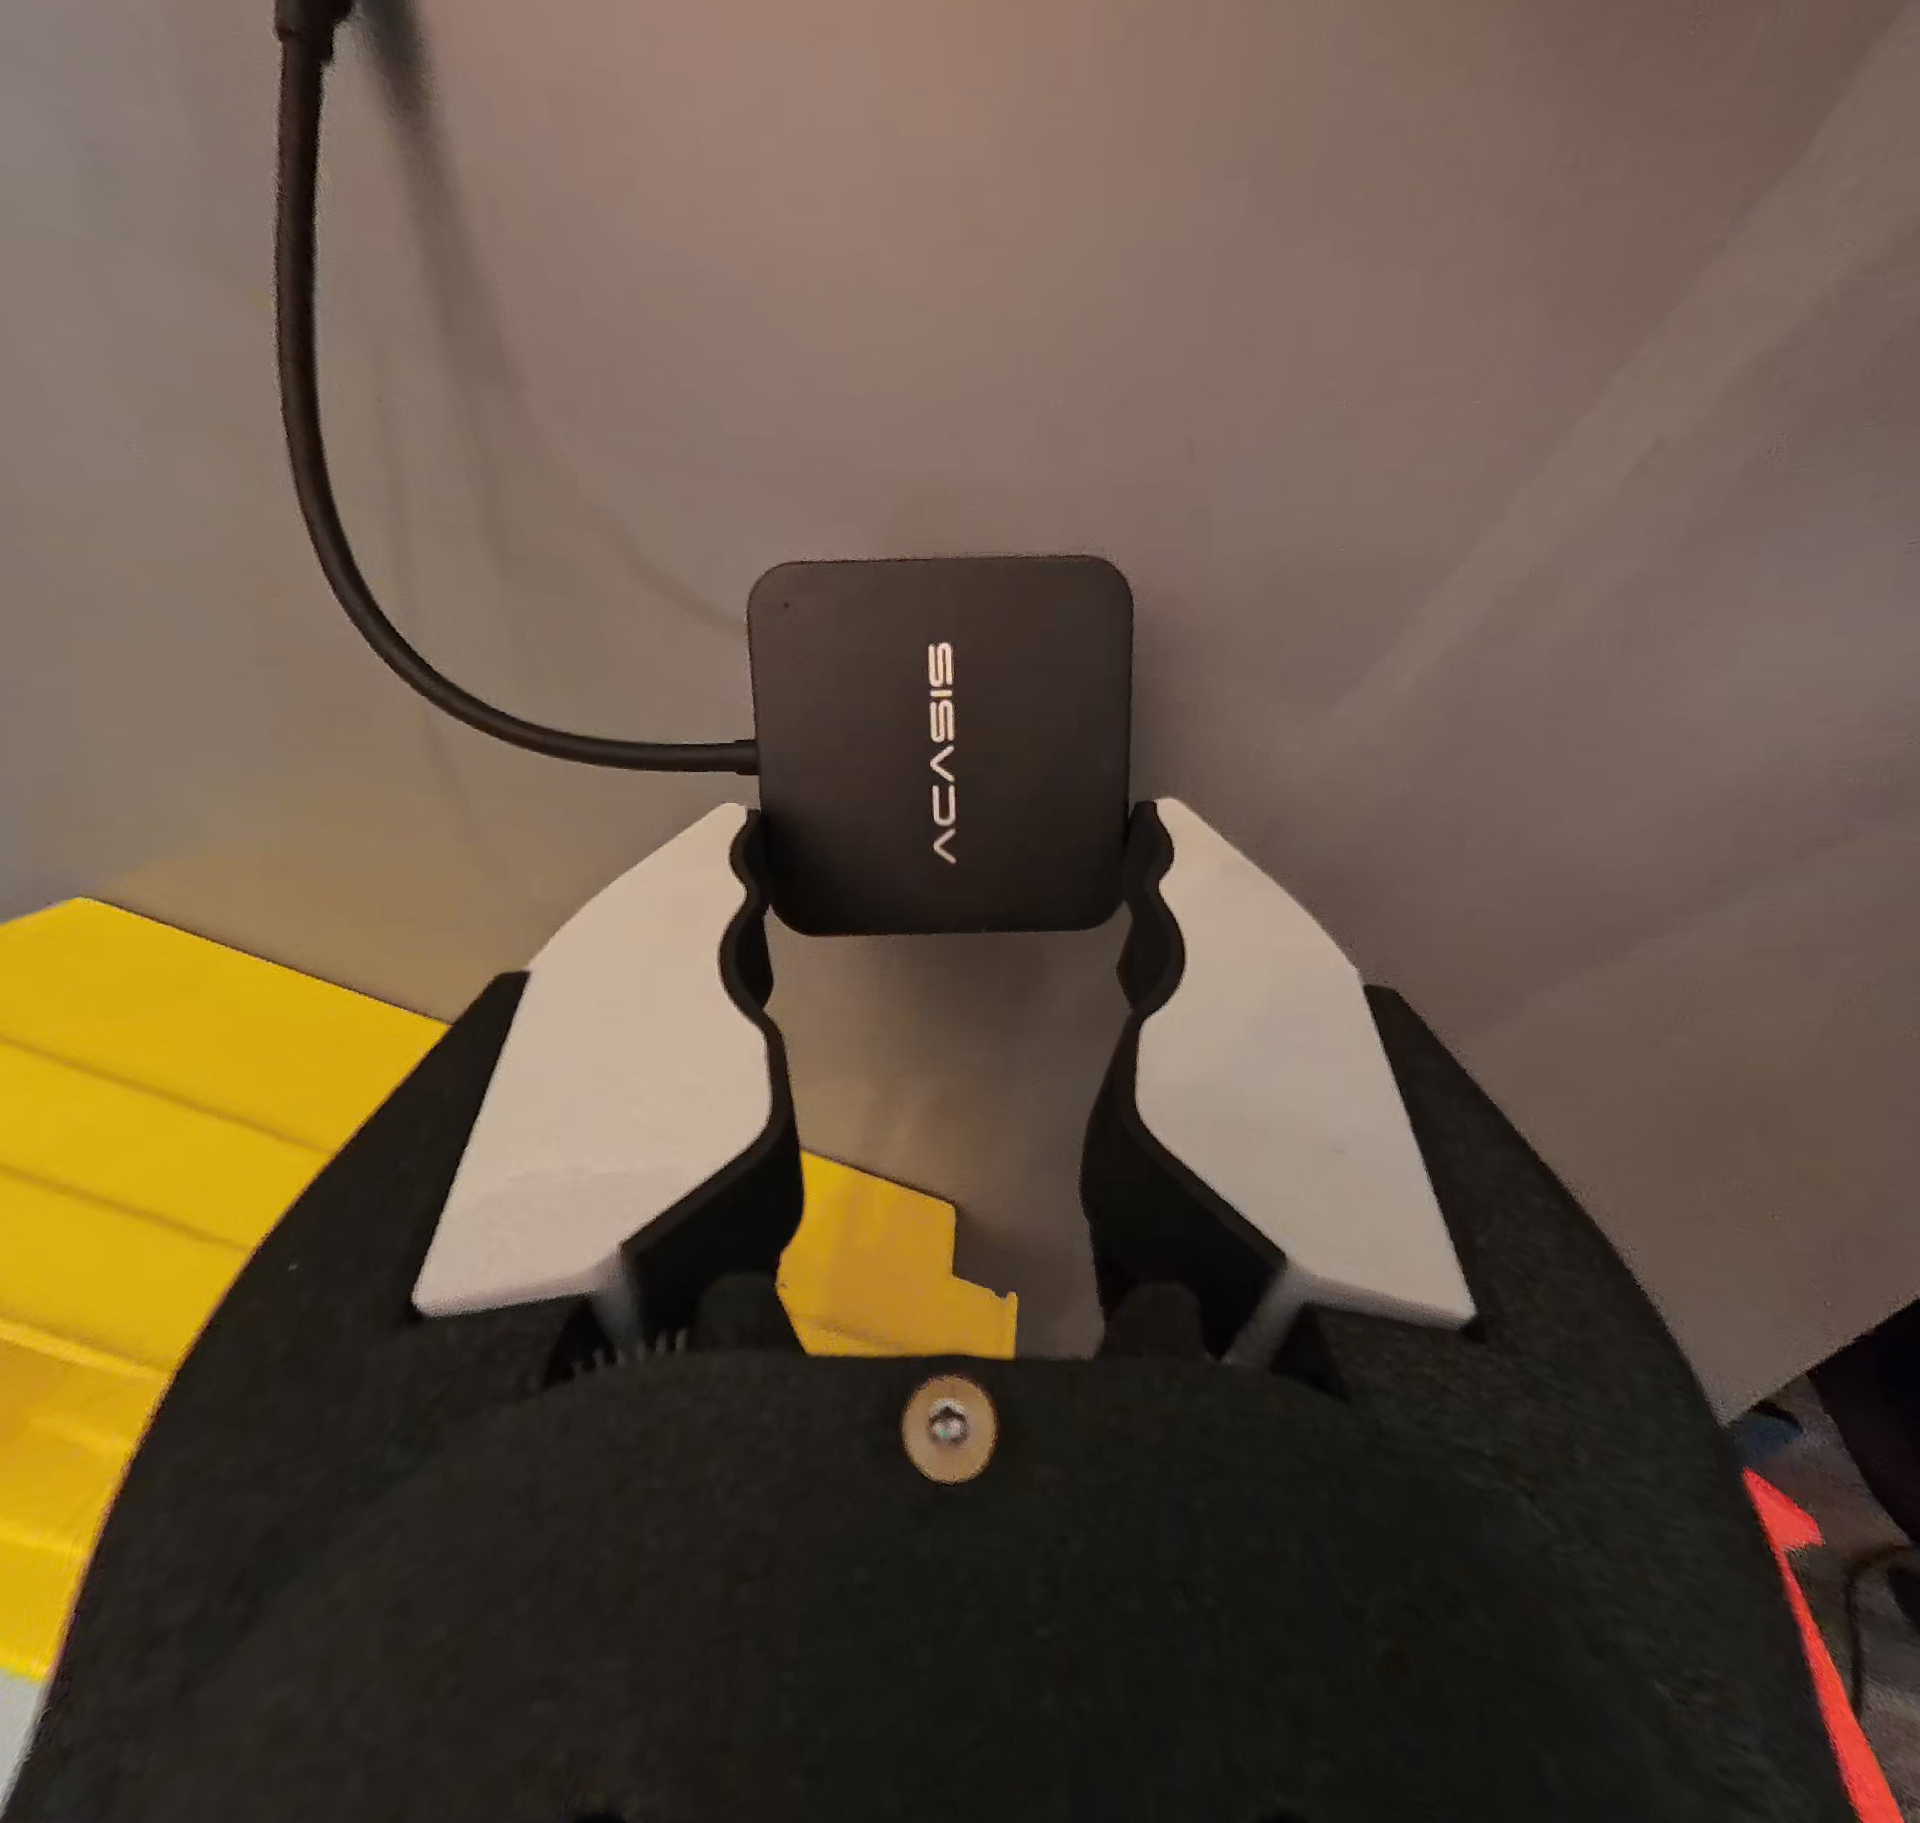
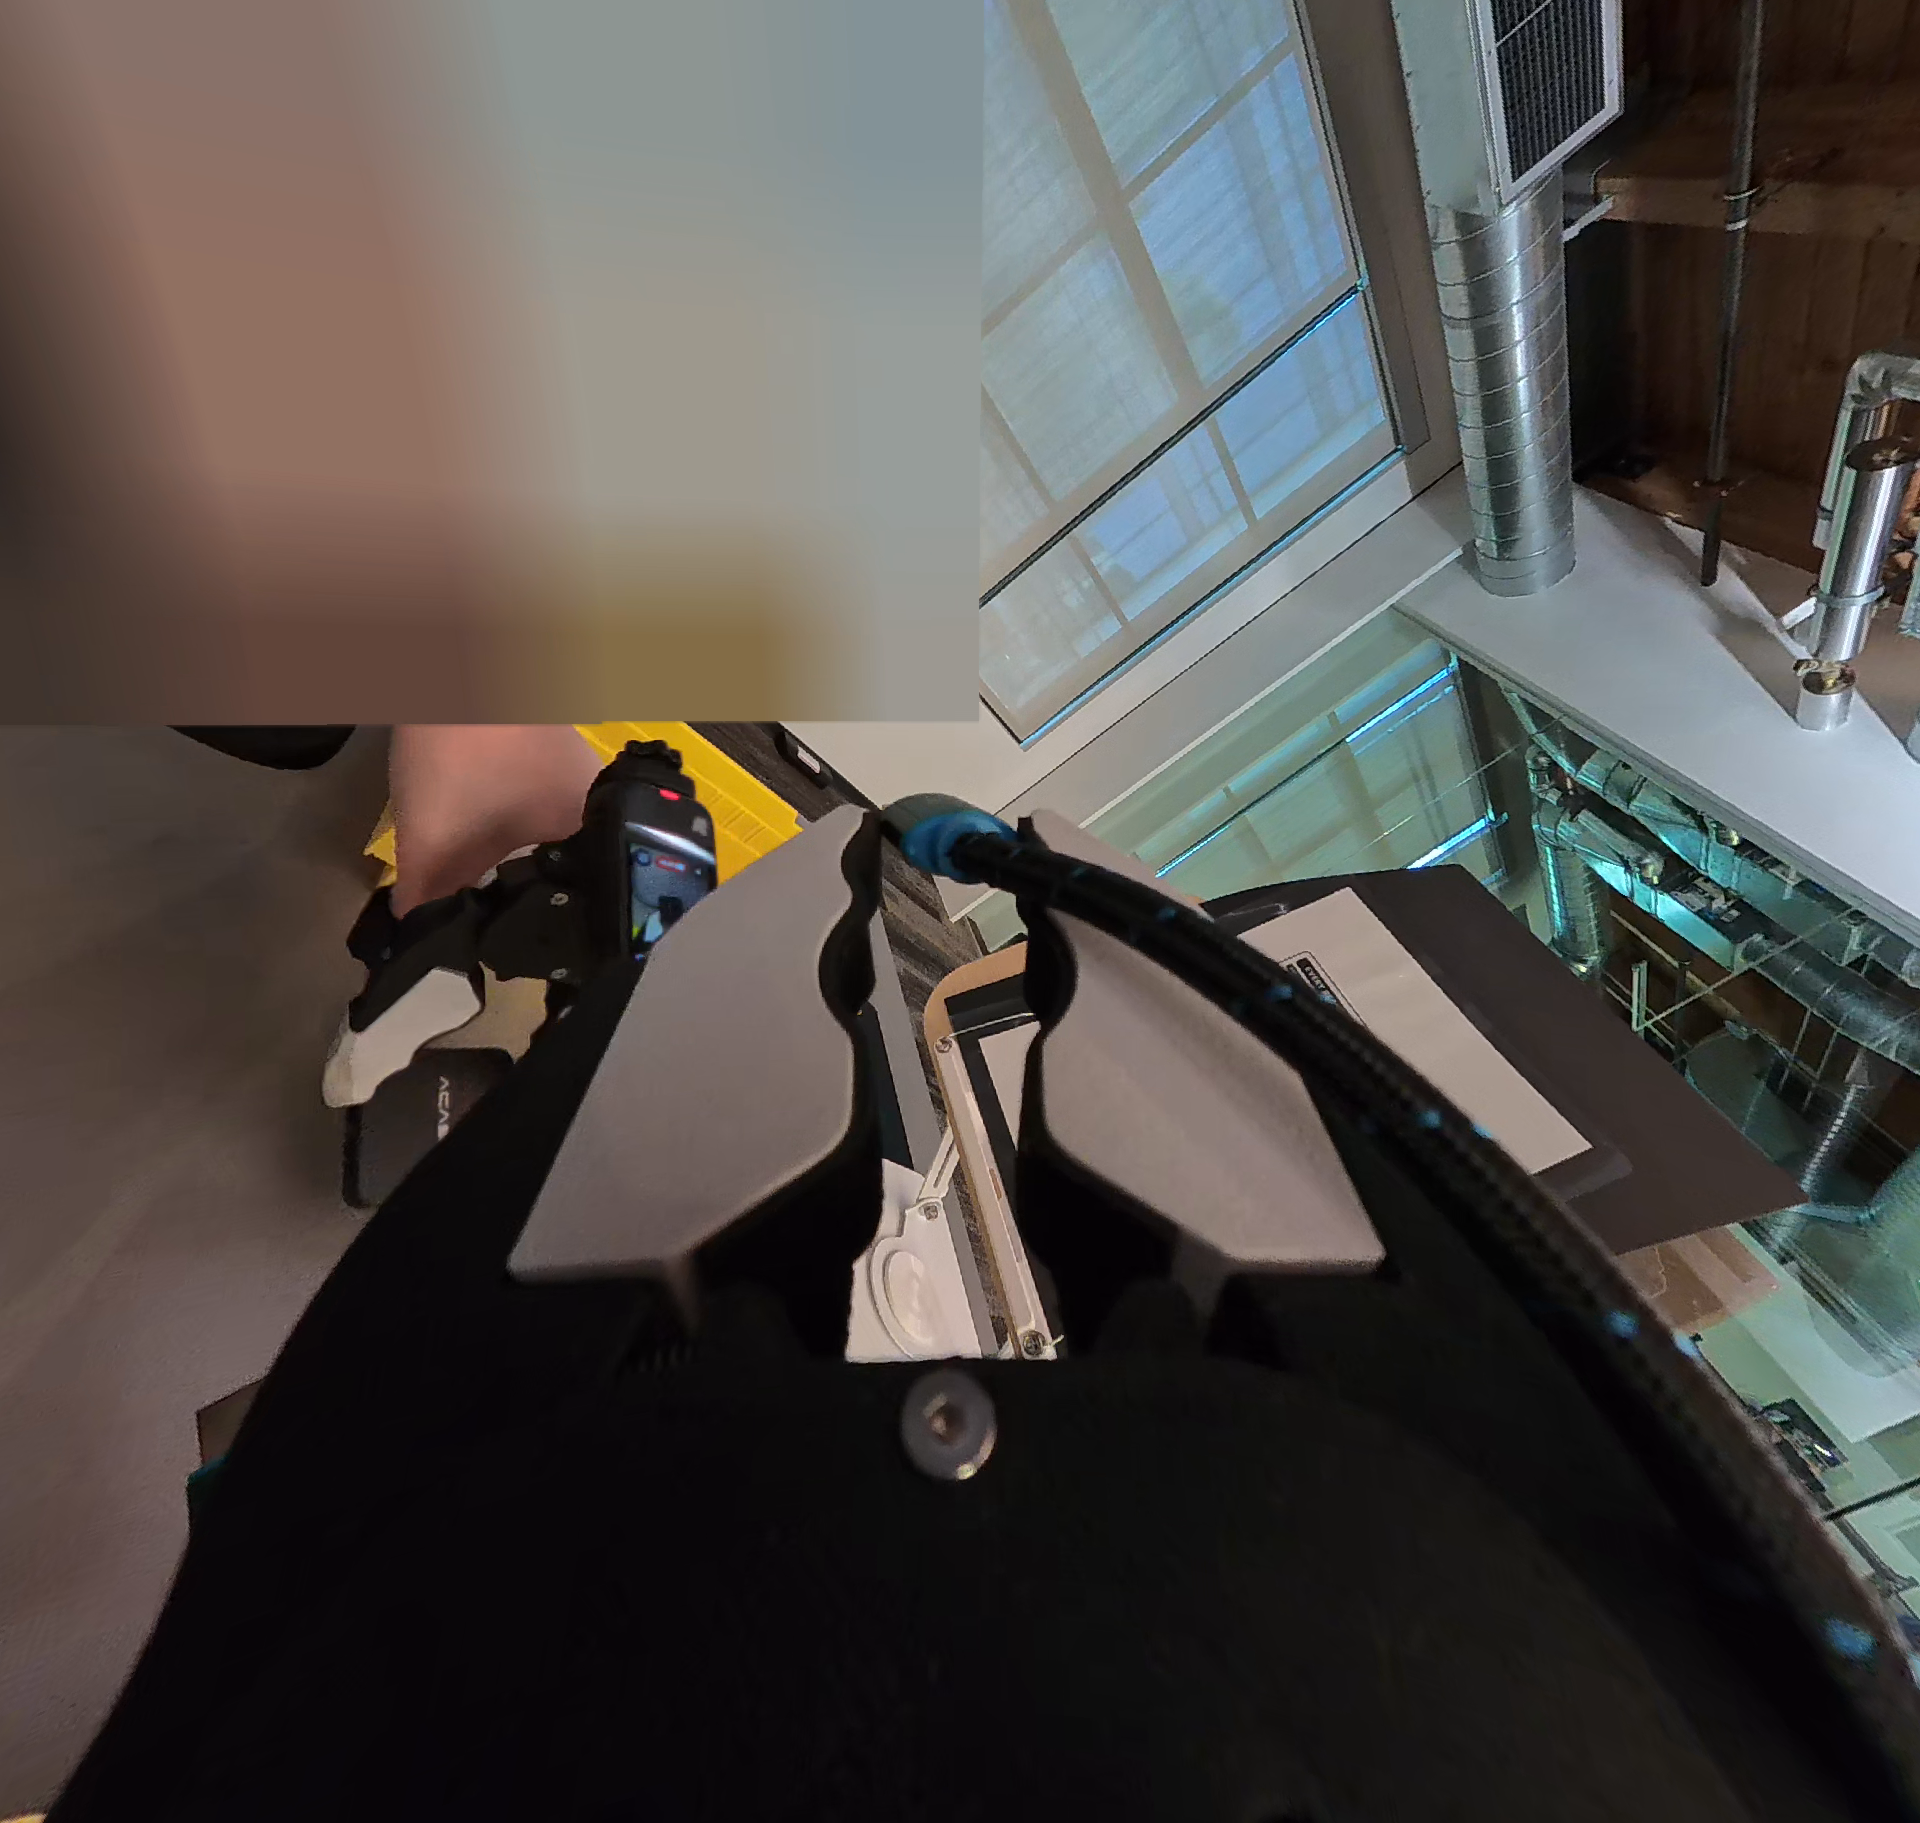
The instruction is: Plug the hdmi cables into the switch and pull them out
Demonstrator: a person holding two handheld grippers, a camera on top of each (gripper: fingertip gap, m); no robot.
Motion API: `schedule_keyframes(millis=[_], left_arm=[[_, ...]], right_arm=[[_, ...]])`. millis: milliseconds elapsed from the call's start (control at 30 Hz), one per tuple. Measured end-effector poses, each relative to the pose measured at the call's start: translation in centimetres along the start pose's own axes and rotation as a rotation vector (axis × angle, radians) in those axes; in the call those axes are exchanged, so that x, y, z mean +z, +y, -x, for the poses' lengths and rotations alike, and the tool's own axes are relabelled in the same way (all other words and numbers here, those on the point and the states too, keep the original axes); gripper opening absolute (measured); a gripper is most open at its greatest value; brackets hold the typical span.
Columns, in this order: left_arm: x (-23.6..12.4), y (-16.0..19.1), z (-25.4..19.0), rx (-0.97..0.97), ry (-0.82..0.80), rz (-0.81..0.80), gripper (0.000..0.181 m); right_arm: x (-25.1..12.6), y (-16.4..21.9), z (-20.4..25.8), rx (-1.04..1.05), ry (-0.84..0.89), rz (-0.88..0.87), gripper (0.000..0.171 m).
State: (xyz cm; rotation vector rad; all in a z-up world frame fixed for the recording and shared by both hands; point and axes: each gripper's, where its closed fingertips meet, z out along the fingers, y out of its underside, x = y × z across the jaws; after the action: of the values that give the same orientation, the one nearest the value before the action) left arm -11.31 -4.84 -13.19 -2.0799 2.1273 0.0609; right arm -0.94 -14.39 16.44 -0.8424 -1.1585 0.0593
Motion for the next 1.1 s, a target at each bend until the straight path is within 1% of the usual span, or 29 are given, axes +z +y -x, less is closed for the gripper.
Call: schedule_keyframes(millis=[67,167,400,667,900,1100], left_arm=[[0.2,0.6,0.1,0.016,-0.021,0.009,0.066],[-0.4,0.4,-0.1,0.011,-0.025,-0.025,0.066],[-2.4,-0.4,-0.1,-0.018,-0.059,-0.143,0.066],[-4.2,-0.4,0.2,-0.080,-0.096,-0.282,0.066],[-5.3,-0.7,0.1,-0.123,-0.111,-0.388,0.066],[-5.5,-0.7,0.0,-0.134,-0.120,-0.414,0.065]], right_arm=[[0.0,0.0,0.0,0.002,0.001,-0.001,0.025],[0.1,0.1,0.1,0.005,-0.004,0.002,0.025],[0.4,0.4,0.3,0.004,-0.012,0.012,0.025],[0.3,0.4,0.2,0.008,-0.009,0.008,0.025],[0.3,0.3,0.2,0.007,-0.010,0.006,0.025],[0.5,0.4,0.3,0.005,-0.015,0.011,0.025]])
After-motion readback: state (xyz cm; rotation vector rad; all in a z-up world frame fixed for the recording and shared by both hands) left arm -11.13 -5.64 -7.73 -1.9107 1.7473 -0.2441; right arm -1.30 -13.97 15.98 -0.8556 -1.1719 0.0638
